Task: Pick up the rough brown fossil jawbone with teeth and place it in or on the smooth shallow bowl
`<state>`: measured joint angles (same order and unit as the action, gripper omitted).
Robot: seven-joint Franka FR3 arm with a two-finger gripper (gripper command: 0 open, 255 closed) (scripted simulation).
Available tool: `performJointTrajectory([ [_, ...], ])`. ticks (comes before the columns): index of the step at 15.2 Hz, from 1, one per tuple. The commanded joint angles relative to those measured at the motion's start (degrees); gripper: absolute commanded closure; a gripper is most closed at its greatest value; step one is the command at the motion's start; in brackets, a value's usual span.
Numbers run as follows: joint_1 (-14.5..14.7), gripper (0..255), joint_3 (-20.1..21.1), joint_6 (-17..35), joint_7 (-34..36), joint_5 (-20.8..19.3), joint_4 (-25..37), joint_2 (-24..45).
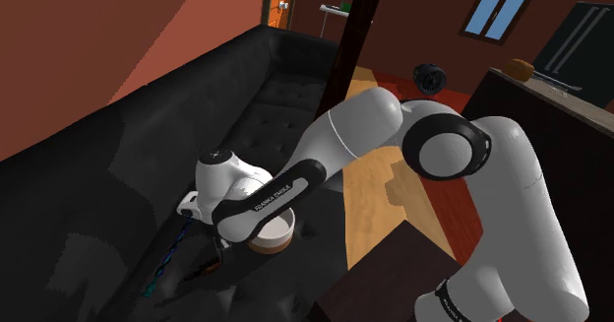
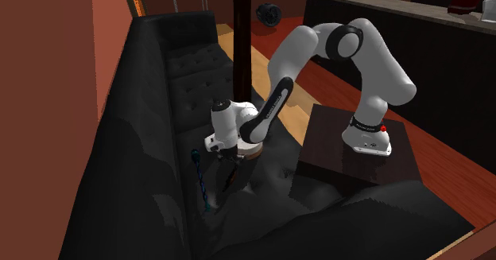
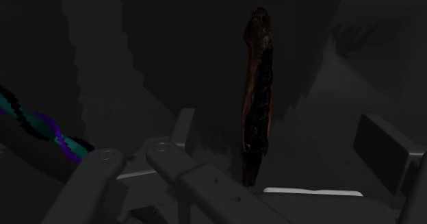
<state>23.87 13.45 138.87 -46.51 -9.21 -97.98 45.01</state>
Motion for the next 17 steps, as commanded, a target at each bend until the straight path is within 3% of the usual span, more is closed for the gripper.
performJointTrajectory([
  [1, 0.6, 0, -0.1, 0.9, -0.1, -0.4, 0.9, 1.9],
  [15, 1.2, 0, -0.8, 3.2, 0.2, -1.0, 2.0, 5.3],
  [16, 1.2, 255, -0.8, 3.2, 0.2, -1.0, 2.0, 5.3],
  [17, 1.2, 255, -0.8, 3.2, 0.2, -1.0, 2.0, 5.3],
])
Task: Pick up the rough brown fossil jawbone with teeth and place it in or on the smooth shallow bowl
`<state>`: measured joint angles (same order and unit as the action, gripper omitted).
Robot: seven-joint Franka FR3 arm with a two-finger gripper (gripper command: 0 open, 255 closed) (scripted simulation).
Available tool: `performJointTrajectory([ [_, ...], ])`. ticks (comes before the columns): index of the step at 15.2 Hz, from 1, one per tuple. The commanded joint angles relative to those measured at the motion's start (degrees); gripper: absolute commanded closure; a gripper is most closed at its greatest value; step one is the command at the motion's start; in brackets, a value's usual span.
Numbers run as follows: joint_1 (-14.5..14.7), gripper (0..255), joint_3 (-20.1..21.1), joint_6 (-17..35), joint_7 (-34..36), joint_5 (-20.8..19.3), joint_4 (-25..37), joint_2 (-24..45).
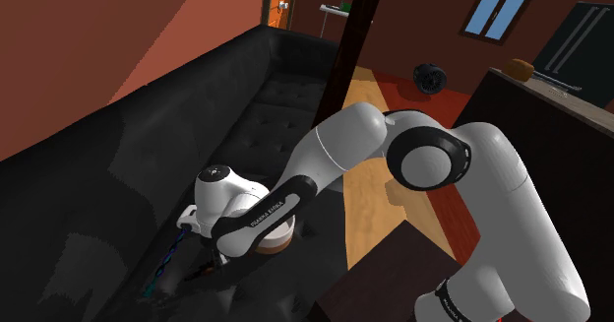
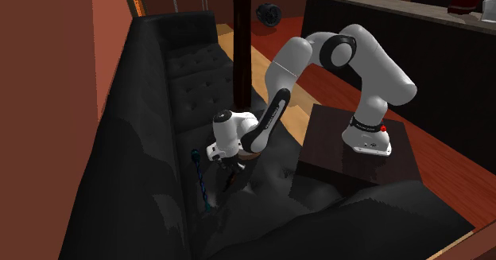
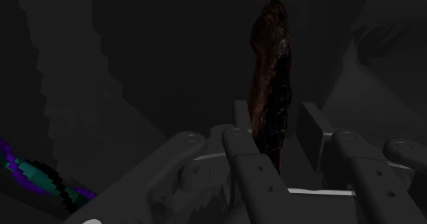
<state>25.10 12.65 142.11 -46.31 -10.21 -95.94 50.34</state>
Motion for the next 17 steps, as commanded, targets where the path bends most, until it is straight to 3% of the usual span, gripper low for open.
performJointTrajectory([
  [1, 0.0, 255, 0.0, 0.0, 0.0, 0.0, 0.0, 0.0],
  [8, 0.0, 255, 0.0, 0.0, 0.0, 0.0, 0.0, 0.0],
  [17, -0.9, 255, 1.1, -3.5, -0.3, 0.9, -2.3, -5.8],
])
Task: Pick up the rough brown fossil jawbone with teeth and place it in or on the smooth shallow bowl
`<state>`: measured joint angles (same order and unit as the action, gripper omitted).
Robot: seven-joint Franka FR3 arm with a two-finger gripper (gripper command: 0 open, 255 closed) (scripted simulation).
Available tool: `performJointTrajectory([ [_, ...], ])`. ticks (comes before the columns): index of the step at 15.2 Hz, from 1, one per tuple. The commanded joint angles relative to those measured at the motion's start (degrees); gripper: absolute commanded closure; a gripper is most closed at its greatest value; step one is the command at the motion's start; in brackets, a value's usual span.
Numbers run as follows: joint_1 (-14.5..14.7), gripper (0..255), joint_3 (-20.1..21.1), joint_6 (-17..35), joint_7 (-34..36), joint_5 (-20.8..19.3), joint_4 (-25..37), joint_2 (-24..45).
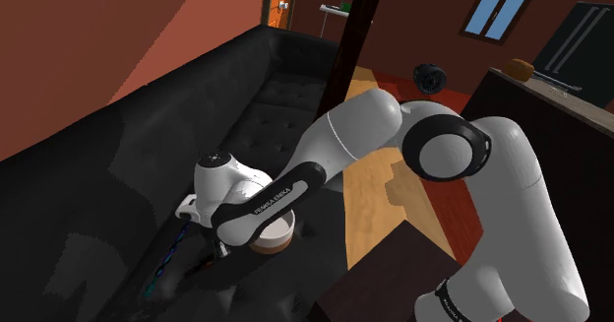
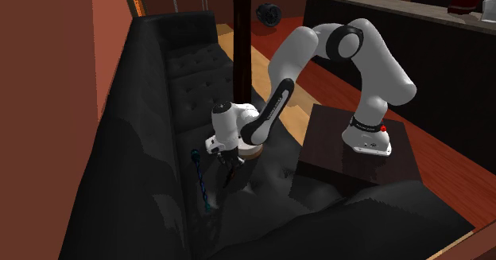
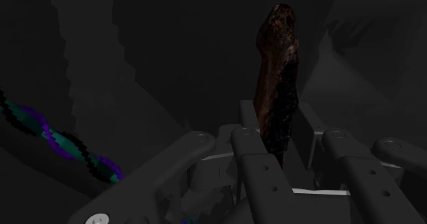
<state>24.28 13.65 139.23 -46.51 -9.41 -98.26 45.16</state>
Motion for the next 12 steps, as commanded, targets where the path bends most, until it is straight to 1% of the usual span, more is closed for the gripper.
performJointTrajectory([
  [1, -0.2, 255, 0.3, -1.0, -0.1, 0.2, -0.2, -1.2],
  [12, -1.2, 255, 1.6, -6.1, -0.6, 1.6, -1.4, -7.6],
])
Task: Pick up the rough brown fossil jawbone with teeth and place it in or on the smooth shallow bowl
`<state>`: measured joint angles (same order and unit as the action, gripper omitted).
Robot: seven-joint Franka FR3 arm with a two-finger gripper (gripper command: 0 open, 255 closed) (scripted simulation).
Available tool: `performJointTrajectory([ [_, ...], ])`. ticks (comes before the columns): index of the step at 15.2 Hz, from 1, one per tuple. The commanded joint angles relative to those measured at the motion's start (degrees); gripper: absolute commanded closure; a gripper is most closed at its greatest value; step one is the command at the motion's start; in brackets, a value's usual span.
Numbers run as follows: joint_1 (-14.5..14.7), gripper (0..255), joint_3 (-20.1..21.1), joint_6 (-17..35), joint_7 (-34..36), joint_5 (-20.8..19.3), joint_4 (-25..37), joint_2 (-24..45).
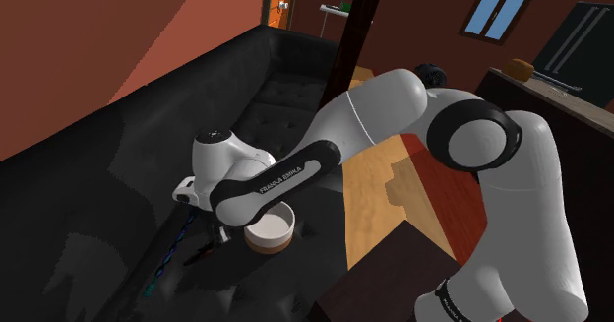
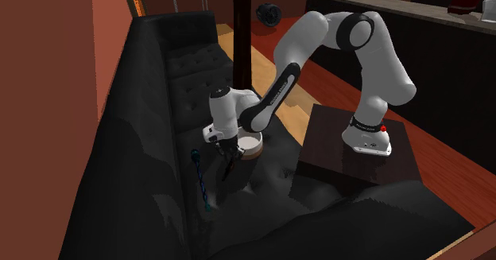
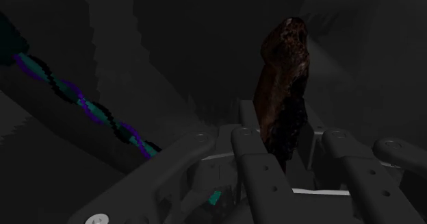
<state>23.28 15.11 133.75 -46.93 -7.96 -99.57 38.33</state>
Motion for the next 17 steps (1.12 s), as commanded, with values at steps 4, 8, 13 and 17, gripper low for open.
performJointTrajectory([
  [4, -0.5, 255, 0.6, -2.7, -0.4, 0.7, -0.2, -2.9],
  [8, -0.9, 255, 1.0, -4.8, -0.6, 1.3, 0.0, -4.9],
  [13, -5.2, 255, 0.7, -2.1, -5.0, 2.3, -7.2, -9.2],
  [17, -9.4, 255, 0.1, 0.1, -9.9, 3.3, -13.0, -12.8],
])
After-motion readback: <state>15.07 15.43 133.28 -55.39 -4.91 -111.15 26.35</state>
